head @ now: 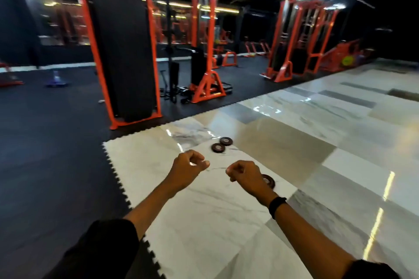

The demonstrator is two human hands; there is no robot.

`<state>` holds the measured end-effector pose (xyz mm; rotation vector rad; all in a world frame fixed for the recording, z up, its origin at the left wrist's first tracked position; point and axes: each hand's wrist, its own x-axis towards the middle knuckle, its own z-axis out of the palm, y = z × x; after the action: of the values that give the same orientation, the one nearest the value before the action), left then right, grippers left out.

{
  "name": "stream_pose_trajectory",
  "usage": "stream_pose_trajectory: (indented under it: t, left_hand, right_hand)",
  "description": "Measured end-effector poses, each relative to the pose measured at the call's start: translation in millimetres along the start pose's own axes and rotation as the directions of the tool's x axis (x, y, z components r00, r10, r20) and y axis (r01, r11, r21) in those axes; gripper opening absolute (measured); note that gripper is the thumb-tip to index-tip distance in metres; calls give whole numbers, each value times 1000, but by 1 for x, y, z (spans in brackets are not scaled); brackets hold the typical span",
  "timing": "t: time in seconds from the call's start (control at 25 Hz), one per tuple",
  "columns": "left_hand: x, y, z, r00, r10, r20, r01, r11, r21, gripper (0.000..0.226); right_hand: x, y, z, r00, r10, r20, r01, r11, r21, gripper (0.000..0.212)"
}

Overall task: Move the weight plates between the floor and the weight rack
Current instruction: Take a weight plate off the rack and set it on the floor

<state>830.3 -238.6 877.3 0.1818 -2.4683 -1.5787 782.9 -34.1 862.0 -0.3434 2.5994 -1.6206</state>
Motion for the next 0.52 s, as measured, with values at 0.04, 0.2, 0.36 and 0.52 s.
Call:
stream_pose_trajectory:
  t: [0.04, 0.2, 0.36, 0.52]
  left_hand:
    - [25, -5, 22, 998, -8, 62, 8, 1000, 6, 23]
    - [118, -19, 110, 966, -11, 259, 9, 1000, 8, 22]
    - [237, -15, 186, 930, 41, 365, -48, 999, 11, 17]
    - [366, 12, 253, 913, 38, 407, -48, 999, 14, 15]
  right_hand:
    - [15, 18, -10, 998, 54, -29, -54, 999, 0, 16]
    - [89, 91, -60, 968, 211, -133, -202, 976, 80, 9]
    - [188, 145, -120, 928, 277, -247, -251, 959, 132, 16]
    - [298, 175, -187, 915, 279, -292, -248, 959, 138, 8]
